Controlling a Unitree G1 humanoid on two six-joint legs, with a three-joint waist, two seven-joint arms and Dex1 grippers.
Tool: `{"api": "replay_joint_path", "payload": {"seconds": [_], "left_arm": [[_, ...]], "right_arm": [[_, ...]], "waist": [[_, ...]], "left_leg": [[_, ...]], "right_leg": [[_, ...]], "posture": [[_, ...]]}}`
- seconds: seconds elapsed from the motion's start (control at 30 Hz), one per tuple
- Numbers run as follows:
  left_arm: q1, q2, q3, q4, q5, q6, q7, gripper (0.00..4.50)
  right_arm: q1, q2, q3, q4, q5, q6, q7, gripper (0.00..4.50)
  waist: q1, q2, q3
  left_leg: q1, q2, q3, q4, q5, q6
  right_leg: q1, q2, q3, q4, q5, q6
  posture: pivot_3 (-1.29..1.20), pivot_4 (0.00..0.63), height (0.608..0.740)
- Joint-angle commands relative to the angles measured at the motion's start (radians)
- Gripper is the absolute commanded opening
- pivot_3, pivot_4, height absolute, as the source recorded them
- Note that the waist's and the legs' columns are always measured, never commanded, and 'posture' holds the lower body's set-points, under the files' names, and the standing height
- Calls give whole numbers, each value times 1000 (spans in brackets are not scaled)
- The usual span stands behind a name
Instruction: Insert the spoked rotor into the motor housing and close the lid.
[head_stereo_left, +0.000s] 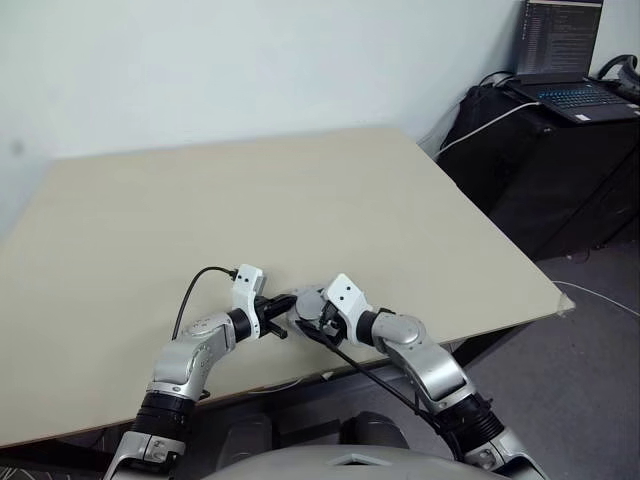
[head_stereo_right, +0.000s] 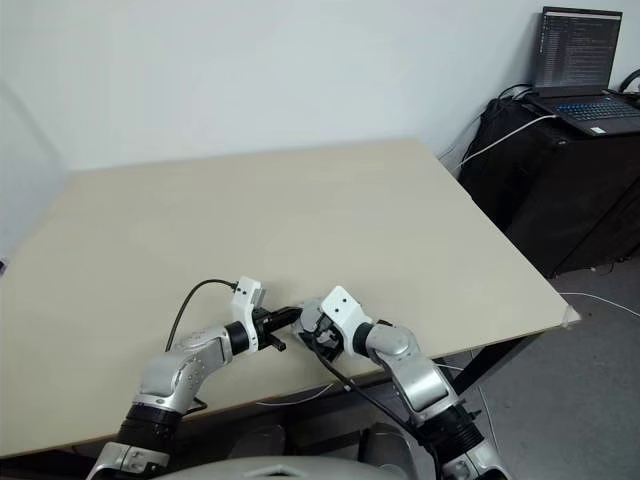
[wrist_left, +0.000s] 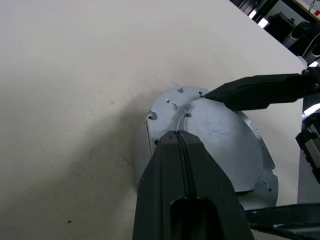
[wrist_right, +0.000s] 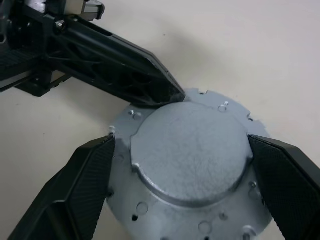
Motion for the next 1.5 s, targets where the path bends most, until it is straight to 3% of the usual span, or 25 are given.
{"api": "replay_joint_path", "payload": {"seconds": [0.03,0.4,0.67,0.93,1.3,1.5], "left_arm": [[12,-4,-27,-5,13,12,-5,0],[18,-8,-14,-12,5,8,-3,0],[18,-11,-14,-9,9,-1,-1,0],[28,-14,-9,-12,3,-4,1,0],[40,-23,-8,-25,-1,-5,5,0],[42,-22,-10,-32,1,-4,5,0]], "right_arm": [[12,-27,-15,-88,21,25,23,4461],[127,-104,-121,-304,136,126,40,4461],[164,68,-278,-271,316,376,-87,4461],[105,203,-421,-236,502,606,-163,4461],[47,272,-519,-127,539,651,-274,4461],[49,253,-492,-101,605,729,-215,4461]], "waist": [[1,0,0],[5,-2,2],[7,-2,2],[5,0,3],[5,4,5],[4,4,5]], "left_leg": [[0,0,0,0,0,0],[-1,-1,0,-1,0,0],[-1,0,0,-1,0,0],[-2,0,0,-1,-1,0],[-4,-1,0,-2,-1,0],[-5,-1,0,-2,-1,0]], "right_leg": [[0,0,0,0,0,0],[-1,-1,0,-1,0,0],[-1,-1,0,-1,0,0],[-2,-1,0,-1,0,0],[-4,-1,0,-2,0,0],[-5,-1,0,-2,0,0]], "posture": [[0,0,740],[0,0,740],[0,0,740],[0,0,740],[0,0,740],[0,0,740]]}}
